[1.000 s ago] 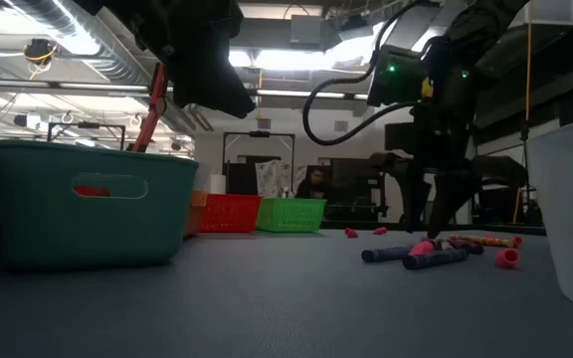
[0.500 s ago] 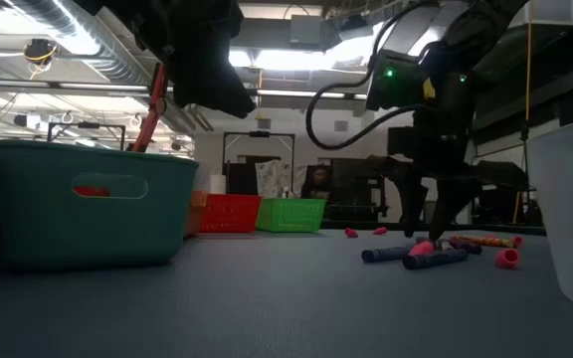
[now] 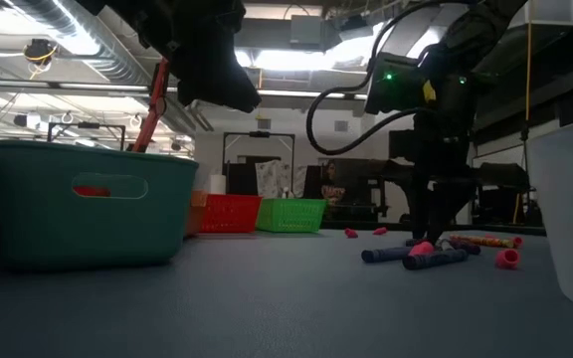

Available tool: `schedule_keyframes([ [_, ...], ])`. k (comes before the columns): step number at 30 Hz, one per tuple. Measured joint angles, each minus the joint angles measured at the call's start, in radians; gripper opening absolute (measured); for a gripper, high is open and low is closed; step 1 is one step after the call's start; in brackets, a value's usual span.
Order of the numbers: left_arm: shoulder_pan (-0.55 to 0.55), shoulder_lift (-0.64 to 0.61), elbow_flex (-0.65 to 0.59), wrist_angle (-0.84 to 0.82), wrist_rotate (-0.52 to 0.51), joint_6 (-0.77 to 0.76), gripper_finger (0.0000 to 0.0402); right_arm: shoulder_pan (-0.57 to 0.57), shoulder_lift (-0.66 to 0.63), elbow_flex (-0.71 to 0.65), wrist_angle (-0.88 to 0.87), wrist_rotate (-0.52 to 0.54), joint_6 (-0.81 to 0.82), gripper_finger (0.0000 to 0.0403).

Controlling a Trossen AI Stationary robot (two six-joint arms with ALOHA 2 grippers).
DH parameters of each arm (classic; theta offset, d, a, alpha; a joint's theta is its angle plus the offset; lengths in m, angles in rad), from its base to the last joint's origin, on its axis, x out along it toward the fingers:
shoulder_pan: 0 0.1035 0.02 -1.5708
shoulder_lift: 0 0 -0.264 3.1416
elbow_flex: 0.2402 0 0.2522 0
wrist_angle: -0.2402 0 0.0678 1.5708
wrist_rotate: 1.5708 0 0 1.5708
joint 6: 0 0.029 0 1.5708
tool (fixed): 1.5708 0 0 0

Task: Sort crayons
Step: Put the purple crayon into the white bin

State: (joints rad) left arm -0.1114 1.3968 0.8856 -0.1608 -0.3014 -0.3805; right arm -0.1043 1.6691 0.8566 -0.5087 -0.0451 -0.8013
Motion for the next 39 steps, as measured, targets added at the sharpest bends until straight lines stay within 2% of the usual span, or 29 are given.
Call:
schedule_keyframes([
  [5,-0.008,0.017,0.000,0.024,0.000,0.000,0.0110,0.000,0.001,0.000,0.007,0.002,0.006,0.0030],
  [9,-0.024,0.067,0.000,0.112,0.000,0.017,0.0110,0.000,0.002,0.000,0.007,0.004,0.008,0.0015],
  [15,-0.048,0.161,0.000,0.242,0.000,0.074,0.0110,0.000,0.008,0.037,-0.003,0.003,0.042,0.0020],
  [21,-0.067,0.226,0.000,0.286,0.000,0.077,0.0110,-0.001,0.008,0.101,-0.013,0.007,0.094,0.0016],
  [28,-0.085,0.264,0.000,0.297,-0.001,0.077,0.0110,0.002,0.007,0.192,-0.097,-0.092,0.100,0.0018],
  [33,-0.099,0.267,0.000,0.299,-0.001,0.076,0.0110,0.055,0.006,0.265,-0.172,-0.131,0.192,0.0018],
  [39,-0.132,0.267,0.001,0.333,-0.001,0.076,0.0110,0.189,0.005,0.335,-0.279,-0.132,0.277,0.0018],
])
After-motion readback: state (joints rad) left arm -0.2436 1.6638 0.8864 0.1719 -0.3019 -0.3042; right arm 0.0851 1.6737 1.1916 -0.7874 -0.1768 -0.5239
